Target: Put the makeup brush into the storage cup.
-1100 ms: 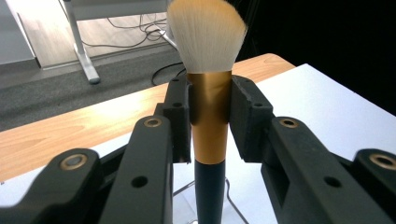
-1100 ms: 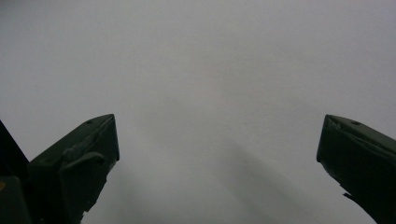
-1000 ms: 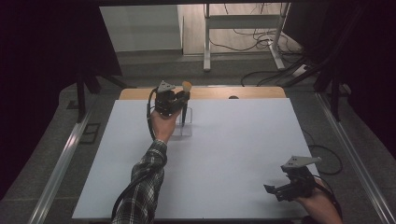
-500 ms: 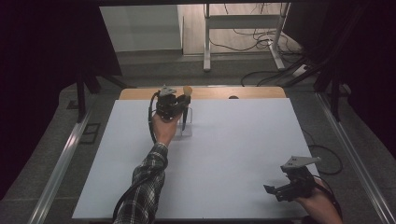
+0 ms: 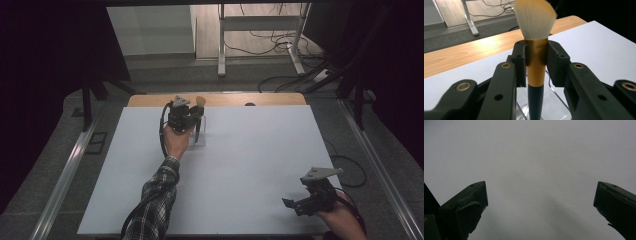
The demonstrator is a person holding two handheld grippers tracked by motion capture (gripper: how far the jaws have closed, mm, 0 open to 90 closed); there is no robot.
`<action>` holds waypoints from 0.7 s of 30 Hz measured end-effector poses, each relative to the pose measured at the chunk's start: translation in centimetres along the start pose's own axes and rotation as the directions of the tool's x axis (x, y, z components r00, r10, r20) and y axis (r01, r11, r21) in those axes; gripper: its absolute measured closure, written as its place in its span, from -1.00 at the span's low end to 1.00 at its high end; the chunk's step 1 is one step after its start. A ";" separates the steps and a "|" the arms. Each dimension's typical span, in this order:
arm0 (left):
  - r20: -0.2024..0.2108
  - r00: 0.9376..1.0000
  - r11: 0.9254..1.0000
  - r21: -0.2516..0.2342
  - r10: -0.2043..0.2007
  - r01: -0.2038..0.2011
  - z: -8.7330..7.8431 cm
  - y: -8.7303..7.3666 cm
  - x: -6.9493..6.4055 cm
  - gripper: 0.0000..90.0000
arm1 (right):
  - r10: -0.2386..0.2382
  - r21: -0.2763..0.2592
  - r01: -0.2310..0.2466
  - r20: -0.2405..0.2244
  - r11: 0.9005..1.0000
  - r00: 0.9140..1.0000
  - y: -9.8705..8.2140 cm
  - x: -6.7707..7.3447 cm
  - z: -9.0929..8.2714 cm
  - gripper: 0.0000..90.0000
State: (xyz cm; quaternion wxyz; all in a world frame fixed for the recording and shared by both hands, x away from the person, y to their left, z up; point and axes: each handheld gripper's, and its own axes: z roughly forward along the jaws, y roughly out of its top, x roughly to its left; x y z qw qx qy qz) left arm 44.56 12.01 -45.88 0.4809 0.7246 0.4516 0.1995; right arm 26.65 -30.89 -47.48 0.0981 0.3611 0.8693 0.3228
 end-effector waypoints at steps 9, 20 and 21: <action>-0.002 0.999 0.999 0.008 0.040 -0.040 0.0 0.3 -0.4 0.27 | -0.001 0.001 0.001 0.000 1.000 1.000 0.0 0.0 0.0 -1.00; 0.003 0.999 0.998 0.033 0.052 -0.053 -0.3 0.6 -0.2 -0.21 | -0.001 -0.002 0.001 0.001 1.000 1.000 0.0 0.0 0.0 -1.00; 0.006 0.999 0.998 0.032 0.051 -0.051 -0.3 0.6 -0.1 -0.24 | -0.001 -0.001 0.001 0.001 1.000 1.000 0.0 0.0 0.0 -1.00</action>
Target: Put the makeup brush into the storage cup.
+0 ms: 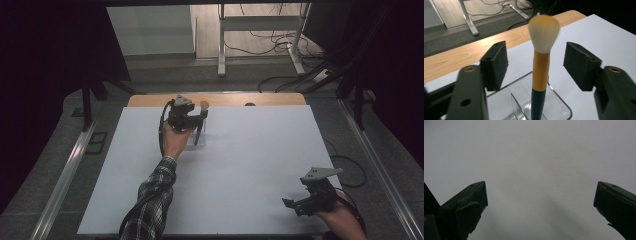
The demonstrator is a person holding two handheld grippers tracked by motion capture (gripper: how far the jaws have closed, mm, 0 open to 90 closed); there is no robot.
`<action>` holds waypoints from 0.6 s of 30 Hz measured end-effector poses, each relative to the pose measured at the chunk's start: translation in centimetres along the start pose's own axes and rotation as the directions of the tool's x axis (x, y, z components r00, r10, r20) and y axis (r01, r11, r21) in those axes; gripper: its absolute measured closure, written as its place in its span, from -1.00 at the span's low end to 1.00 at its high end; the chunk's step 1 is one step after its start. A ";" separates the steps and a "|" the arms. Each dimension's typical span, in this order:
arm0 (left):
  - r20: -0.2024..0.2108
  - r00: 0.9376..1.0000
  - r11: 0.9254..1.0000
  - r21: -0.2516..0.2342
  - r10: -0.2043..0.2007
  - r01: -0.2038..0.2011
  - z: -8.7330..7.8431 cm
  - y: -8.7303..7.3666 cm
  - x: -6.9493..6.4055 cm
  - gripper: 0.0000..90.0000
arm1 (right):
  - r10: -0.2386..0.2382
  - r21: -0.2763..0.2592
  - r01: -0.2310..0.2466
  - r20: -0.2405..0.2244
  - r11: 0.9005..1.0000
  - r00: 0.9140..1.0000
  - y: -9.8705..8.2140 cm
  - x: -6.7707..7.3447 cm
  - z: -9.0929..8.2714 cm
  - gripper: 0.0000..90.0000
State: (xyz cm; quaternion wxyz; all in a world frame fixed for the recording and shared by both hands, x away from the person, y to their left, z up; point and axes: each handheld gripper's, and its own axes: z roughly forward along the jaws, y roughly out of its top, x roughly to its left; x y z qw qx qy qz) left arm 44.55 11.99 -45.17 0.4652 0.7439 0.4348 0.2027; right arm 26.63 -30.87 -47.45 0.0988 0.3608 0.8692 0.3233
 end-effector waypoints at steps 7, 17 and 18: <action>0.035 0.999 0.999 0.034 -0.003 0.002 0.3 0.0 0.1 -0.51 | 0.000 0.000 0.000 0.000 1.000 1.000 0.0 0.0 0.0 -1.00; 0.068 0.998 0.999 0.047 -0.003 0.000 0.1 0.0 0.2 -0.74 | 0.000 0.000 0.000 0.002 1.000 1.000 0.0 0.0 0.0 -1.00; 0.086 0.996 0.999 0.044 -0.010 0.006 0.0 0.0 0.3 -0.74 | 0.001 0.000 -0.001 0.002 1.000 1.000 0.0 0.0 0.0 -1.00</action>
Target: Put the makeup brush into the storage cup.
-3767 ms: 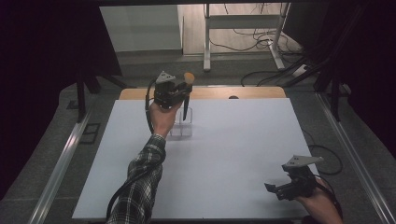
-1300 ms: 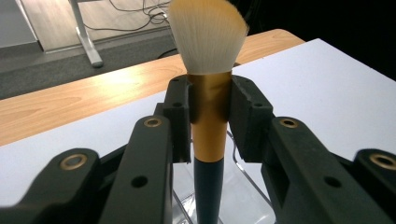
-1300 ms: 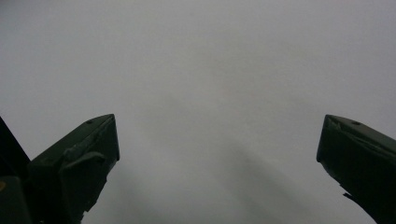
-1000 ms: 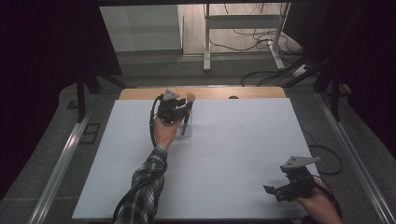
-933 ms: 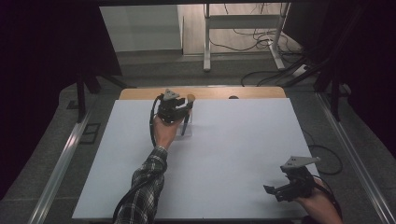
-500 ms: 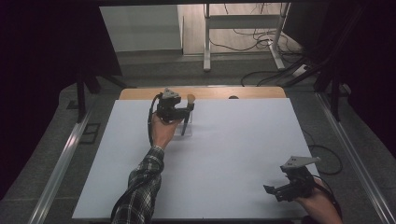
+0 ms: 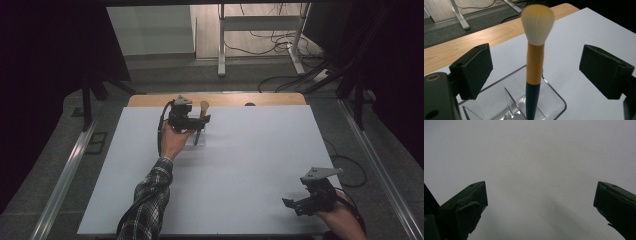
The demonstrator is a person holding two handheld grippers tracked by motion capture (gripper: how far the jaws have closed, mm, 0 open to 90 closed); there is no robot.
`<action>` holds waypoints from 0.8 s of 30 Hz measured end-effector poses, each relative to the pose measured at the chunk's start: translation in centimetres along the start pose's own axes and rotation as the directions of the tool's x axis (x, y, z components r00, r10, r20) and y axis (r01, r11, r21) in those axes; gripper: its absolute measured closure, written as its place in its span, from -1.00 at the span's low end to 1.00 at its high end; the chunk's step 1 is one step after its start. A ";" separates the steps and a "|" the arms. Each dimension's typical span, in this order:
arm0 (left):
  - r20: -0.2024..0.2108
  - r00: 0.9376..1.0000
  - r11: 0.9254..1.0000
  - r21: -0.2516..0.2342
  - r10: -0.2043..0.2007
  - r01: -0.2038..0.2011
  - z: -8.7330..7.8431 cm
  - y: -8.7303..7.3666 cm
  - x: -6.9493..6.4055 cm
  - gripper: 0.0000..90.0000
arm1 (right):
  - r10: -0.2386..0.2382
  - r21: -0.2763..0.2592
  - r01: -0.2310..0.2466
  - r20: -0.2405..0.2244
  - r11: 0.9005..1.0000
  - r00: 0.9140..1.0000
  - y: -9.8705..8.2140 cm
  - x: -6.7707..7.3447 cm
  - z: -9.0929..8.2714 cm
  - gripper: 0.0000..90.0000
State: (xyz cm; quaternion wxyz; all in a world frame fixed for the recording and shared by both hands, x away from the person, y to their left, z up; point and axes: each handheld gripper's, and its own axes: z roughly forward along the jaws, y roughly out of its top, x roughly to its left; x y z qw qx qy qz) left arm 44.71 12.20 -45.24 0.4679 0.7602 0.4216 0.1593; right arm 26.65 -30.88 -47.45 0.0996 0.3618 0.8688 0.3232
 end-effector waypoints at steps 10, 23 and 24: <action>0.038 0.999 0.999 0.037 -0.001 0.000 -0.3 0.1 0.0 -0.85 | 0.001 0.000 -0.001 0.001 1.000 1.000 0.0 0.0 0.0 -1.00; 0.059 0.998 0.997 0.076 0.017 -0.021 -0.7 0.0 -0.2 -0.93 | 0.007 0.001 -0.007 0.003 1.000 1.000 0.0 0.0 0.0 -1.00; 0.061 0.998 0.997 0.077 0.021 -0.026 -0.8 0.0 -0.2 -0.93 | 0.007 0.001 -0.007 0.003 1.000 1.000 0.0 0.0 0.0 -1.00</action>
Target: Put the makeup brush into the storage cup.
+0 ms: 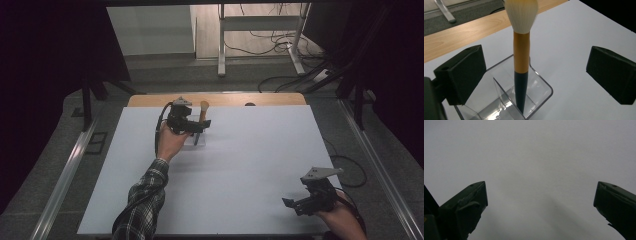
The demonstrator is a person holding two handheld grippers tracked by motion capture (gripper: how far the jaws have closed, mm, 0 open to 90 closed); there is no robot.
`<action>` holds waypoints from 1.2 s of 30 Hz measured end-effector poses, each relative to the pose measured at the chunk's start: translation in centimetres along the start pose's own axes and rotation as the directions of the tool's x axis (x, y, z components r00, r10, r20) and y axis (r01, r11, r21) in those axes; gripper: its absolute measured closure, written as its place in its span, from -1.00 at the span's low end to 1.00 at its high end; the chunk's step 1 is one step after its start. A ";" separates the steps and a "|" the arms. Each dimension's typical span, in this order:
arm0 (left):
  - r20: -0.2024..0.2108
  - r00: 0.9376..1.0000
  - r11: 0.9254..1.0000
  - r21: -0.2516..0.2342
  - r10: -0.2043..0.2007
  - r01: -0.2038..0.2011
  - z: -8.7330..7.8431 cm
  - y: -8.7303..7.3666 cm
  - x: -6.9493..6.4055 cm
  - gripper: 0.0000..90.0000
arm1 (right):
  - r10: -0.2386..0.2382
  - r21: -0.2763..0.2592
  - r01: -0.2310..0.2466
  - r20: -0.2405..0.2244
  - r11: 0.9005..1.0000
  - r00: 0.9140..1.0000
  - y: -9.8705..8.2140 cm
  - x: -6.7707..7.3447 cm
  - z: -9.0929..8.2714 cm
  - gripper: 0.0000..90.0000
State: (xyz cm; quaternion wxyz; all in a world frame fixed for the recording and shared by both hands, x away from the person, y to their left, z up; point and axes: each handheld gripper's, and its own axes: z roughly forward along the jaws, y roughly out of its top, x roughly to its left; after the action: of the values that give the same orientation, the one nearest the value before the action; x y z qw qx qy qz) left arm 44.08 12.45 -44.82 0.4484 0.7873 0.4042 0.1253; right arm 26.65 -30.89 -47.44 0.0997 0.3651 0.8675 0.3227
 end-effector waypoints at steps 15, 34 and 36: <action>-0.018 0.999 0.997 0.059 0.041 -0.040 -0.4 -0.7 -0.2 -0.96 | 0.005 -0.008 -0.005 0.002 1.000 1.000 0.0 -0.1 -0.1 -1.00; -0.006 0.997 0.994 0.084 0.072 -0.071 -0.9 -1.8 -1.0 -0.99 | 0.029 -0.028 -0.029 0.008 0.999 1.000 0.0 -0.1 -0.2 -1.00; -0.003 0.997 0.994 0.087 0.073 -0.073 -1.0 -1.9 -1.2 -0.99 | 0.034 -0.031 -0.034 0.010 0.999 0.999 0.0 -0.1 -0.2 -1.00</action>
State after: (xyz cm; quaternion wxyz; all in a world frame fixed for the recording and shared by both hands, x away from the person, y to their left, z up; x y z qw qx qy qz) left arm 41.74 12.67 -45.62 0.4075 0.8199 0.3817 0.1263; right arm 26.66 -31.10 -47.25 0.1044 0.3800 0.8555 0.3359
